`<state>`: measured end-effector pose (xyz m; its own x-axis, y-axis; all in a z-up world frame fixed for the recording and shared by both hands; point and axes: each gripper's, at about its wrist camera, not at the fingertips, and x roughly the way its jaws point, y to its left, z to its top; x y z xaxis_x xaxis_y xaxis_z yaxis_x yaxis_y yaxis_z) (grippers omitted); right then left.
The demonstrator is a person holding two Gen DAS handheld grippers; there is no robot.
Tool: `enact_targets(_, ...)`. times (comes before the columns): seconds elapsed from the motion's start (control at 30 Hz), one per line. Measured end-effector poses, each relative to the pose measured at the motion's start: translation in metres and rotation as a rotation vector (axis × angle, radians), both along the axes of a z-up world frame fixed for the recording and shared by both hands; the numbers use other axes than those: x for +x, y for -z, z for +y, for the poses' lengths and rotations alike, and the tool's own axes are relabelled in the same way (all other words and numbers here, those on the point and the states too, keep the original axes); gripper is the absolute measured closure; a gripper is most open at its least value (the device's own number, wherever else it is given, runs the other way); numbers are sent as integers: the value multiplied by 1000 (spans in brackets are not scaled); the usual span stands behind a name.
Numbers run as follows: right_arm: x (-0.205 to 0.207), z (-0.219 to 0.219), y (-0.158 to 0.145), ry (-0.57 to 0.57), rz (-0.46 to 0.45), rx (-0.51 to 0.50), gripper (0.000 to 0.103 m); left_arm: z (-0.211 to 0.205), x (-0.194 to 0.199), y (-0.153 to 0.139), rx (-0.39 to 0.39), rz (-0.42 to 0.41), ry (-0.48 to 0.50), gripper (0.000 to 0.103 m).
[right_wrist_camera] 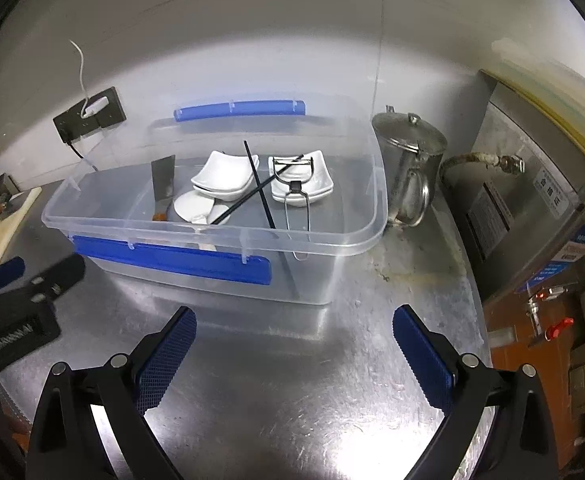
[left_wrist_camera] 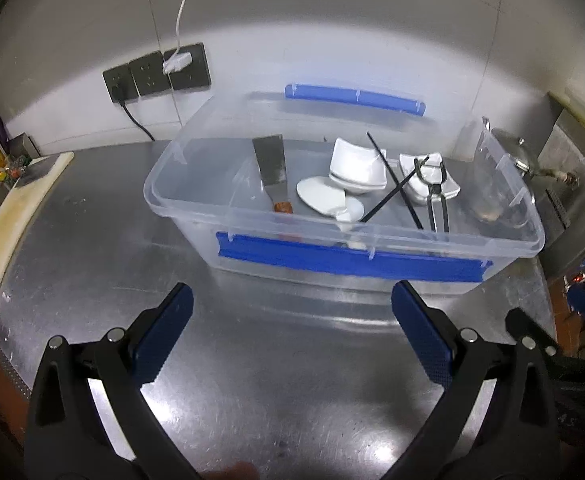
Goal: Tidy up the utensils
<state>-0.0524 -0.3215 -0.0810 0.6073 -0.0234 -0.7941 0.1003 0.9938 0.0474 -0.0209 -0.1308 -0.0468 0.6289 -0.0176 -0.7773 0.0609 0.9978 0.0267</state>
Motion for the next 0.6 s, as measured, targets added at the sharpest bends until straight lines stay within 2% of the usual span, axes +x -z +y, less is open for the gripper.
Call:
enact_targets(0.23,-2,-4,1,1,-4,3,5,-1,1,-7,-35,-41,5,8)
enact_targets(0.6,-4,-3,3,3,16,-1,5,-10,1,-4,3,-27,49,8)
